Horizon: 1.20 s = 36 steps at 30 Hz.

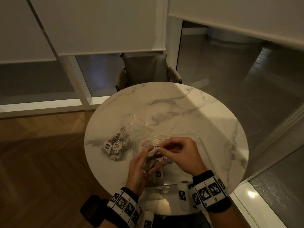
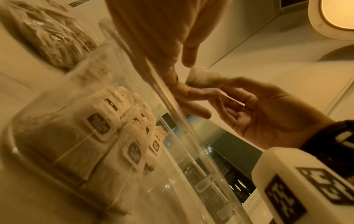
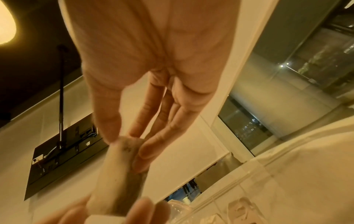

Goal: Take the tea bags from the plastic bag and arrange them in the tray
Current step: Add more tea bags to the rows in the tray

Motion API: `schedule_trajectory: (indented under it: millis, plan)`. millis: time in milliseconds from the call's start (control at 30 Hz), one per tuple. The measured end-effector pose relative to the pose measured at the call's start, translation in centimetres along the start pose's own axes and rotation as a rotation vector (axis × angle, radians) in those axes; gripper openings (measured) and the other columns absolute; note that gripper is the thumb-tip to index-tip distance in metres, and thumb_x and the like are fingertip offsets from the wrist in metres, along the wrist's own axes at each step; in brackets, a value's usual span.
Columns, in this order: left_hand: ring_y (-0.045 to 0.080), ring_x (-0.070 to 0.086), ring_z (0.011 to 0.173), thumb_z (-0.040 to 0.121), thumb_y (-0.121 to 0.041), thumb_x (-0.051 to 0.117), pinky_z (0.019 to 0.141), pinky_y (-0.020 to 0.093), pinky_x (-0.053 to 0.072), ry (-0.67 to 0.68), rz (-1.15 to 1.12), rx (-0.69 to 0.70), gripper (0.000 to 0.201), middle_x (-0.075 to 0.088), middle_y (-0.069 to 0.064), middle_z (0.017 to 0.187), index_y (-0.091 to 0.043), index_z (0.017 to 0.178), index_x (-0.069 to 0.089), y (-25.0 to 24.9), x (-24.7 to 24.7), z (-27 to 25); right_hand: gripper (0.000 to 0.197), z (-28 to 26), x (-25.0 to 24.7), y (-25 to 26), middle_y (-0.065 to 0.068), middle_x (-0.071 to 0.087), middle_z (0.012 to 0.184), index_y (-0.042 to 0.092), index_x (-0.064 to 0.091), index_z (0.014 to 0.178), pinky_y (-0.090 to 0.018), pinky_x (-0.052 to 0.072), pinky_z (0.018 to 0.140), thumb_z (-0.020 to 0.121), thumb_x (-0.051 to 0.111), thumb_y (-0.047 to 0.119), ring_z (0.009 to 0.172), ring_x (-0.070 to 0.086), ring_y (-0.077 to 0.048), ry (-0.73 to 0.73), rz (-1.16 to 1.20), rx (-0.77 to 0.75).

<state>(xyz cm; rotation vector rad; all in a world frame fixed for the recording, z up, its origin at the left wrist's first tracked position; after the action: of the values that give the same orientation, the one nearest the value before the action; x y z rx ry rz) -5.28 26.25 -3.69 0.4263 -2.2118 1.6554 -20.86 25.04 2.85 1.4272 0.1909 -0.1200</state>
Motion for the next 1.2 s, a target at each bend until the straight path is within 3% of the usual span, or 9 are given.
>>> schedule_trajectory:
  millis: [200, 333, 433, 533, 667, 833, 933, 1033, 1200]
  plan:
    - [0.022, 0.066, 0.094, 0.079, -0.011, 0.071, 0.075, 0.026, 0.056, -0.099, -0.043, 0.090, 0.035, 0.070, 0.015, 0.119, -0.006, 0.114, 0.070, 0.7, -1.0, 0.4, 0.021, -0.5, -0.2, -1.5, -0.003, 0.075, 0.084, 0.011, 0.074, 0.079, -0.026, 0.059, 0.067, 0.066, 0.087, 0.001, 0.070, 0.071, -0.017, -0.078, 0.040, 0.086]
    - [0.019, 0.070, 0.088, 0.082, 0.008, 0.067, 0.068, 0.024, 0.058, -0.072, -0.042, 0.123, 0.025, 0.072, 0.013, 0.112, -0.006, 0.102, 0.072, 0.8, -1.0, 0.3, 0.035, -0.7, -0.4, -2.0, -0.005, 0.073, 0.096, 0.010, 0.074, 0.099, -0.023, 0.058, 0.069, 0.068, 0.085, -0.002, 0.073, 0.071, -0.013, -0.035, 0.069, 0.132]
    - [0.023, 0.072, 0.087, 0.083, 0.013, 0.063, 0.068, 0.026, 0.059, -0.031, -0.040, 0.136, 0.024, 0.072, 0.016, 0.104, -0.004, 0.097, 0.070, 0.6, -0.9, 0.1, 0.022, -1.0, -0.3, -2.1, 0.000, 0.075, 0.086, 0.013, 0.076, 0.088, -0.022, 0.057, 0.067, 0.070, 0.085, 0.003, 0.072, 0.072, -0.011, -0.025, 0.016, 0.132]
    - [0.028, 0.072, 0.090, 0.088, 0.014, 0.056, 0.073, 0.030, 0.060, -0.021, -0.058, 0.128, 0.022, 0.072, 0.017, 0.103, -0.001, 0.101, 0.067, 0.6, -0.8, -0.1, 0.014, -1.4, -0.4, -2.0, -0.002, 0.075, 0.078, 0.015, 0.076, 0.080, -0.025, 0.059, 0.067, 0.072, 0.084, 0.007, 0.071, 0.073, -0.017, -0.044, -0.045, 0.111]
    - [0.023, 0.073, 0.085, 0.095, 0.005, 0.050, 0.071, 0.030, 0.060, -0.026, -0.061, 0.098, 0.025, 0.074, 0.013, 0.098, -0.005, 0.112, 0.065, 0.3, -0.6, -0.1, 0.013, -1.4, -0.7, -1.3, -0.011, 0.074, 0.079, 0.004, 0.074, 0.090, -0.022, 0.055, 0.056, 0.079, 0.079, 0.006, 0.062, 0.070, -0.017, -0.039, 0.036, 0.097]
    - [0.037, 0.072, 0.088, 0.091, 0.013, 0.048, 0.067, 0.029, 0.059, 0.005, 0.009, 0.048, 0.041, 0.071, 0.023, 0.101, -0.012, 0.120, 0.061, 0.5, -0.3, 0.0, 0.011, -1.1, -1.2, -1.1, 0.011, 0.072, 0.069, 0.019, 0.078, 0.080, -0.017, 0.051, 0.061, 0.074, 0.083, 0.011, 0.061, 0.065, -0.004, -0.102, -0.169, 0.012]
    - [0.037, 0.073, 0.090, 0.087, 0.019, 0.046, 0.069, 0.032, 0.060, 0.074, 0.065, 0.018, 0.044, 0.072, 0.018, 0.099, -0.009, 0.117, 0.062, 0.5, 0.1, 0.0, 0.008, -1.2, -1.4, -0.8, 0.008, 0.073, 0.069, 0.022, 0.079, 0.076, -0.017, 0.048, 0.059, 0.073, 0.084, 0.018, 0.059, 0.060, -0.006, -0.084, -0.179, 0.000]
    - [0.027, 0.071, 0.085, 0.085, 0.015, 0.053, 0.070, 0.033, 0.057, 0.141, 0.183, 0.015, 0.036, 0.073, 0.014, 0.101, -0.007, 0.109, 0.070, 0.4, 0.2, -0.1, 0.006, -1.4, -1.2, -0.5, 0.007, 0.072, 0.069, 0.024, 0.078, 0.075, -0.018, 0.045, 0.058, 0.073, 0.084, 0.022, 0.060, 0.056, -0.006, 0.070, -0.215, -0.008]
    - [0.024, 0.071, 0.084, 0.071, 0.004, 0.054, 0.066, 0.031, 0.055, 0.213, 0.166, -0.010, 0.036, 0.073, 0.015, 0.093, 0.000, 0.104, 0.069, 0.4, -0.1, -0.2, 0.020, -1.2, -1.0, -0.9, 0.004, 0.071, 0.067, 0.018, 0.075, 0.082, -0.017, 0.047, 0.059, 0.069, 0.086, 0.007, 0.061, 0.061, -0.005, -0.069, -0.153, 0.000]
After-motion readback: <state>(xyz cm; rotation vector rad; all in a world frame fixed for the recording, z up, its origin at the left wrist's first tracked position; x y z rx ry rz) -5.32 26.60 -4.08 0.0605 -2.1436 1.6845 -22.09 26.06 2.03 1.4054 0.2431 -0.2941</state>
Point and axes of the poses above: each hand's wrist, its own z-axis towards the middle knuckle, its own x-axis out of the palm, y = z × x, the point moved 3 cm from there along z, towards the middle knuckle
